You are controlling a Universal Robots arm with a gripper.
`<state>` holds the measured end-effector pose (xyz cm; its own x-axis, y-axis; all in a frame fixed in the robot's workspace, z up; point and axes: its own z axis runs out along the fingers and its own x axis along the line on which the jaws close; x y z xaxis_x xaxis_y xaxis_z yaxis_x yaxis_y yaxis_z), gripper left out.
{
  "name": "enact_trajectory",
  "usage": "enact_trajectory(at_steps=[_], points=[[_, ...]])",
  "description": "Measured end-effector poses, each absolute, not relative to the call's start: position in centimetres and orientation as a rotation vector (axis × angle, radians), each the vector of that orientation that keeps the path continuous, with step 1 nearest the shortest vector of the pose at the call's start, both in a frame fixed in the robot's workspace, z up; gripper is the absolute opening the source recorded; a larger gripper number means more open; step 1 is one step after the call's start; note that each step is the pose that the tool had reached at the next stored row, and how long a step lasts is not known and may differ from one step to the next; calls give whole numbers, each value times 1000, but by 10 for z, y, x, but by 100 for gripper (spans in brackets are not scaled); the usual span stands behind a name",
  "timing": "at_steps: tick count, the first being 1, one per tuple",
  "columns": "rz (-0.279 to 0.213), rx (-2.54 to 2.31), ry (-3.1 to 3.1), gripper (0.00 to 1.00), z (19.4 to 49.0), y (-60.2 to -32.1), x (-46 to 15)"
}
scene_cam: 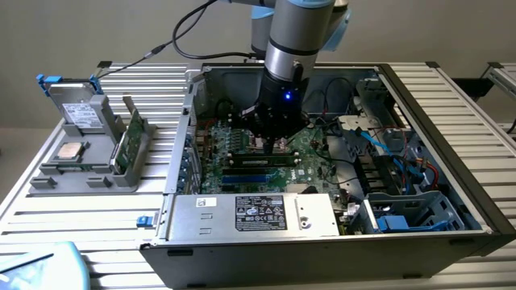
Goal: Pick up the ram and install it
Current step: 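Press down the ram until it locks into place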
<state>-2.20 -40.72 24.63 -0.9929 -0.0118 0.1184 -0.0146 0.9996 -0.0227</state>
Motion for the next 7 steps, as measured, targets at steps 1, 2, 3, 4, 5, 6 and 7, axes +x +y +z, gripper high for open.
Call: enact_trajectory(at_steps=[1, 2, 3, 4, 5, 6, 7], points=[[35, 18, -3025, 11, 246, -407, -22], [35, 18, -3025, 11, 246, -407, -22], [35, 18, -3025, 11, 246, -407, -22], [36, 18, -3025, 11, 246, -407, -22], [36, 18, -3025, 11, 246, -407, -22], [36, 18, -3025, 11, 246, -407, -22], [36, 18, -3025, 11, 246, -407, -22]])
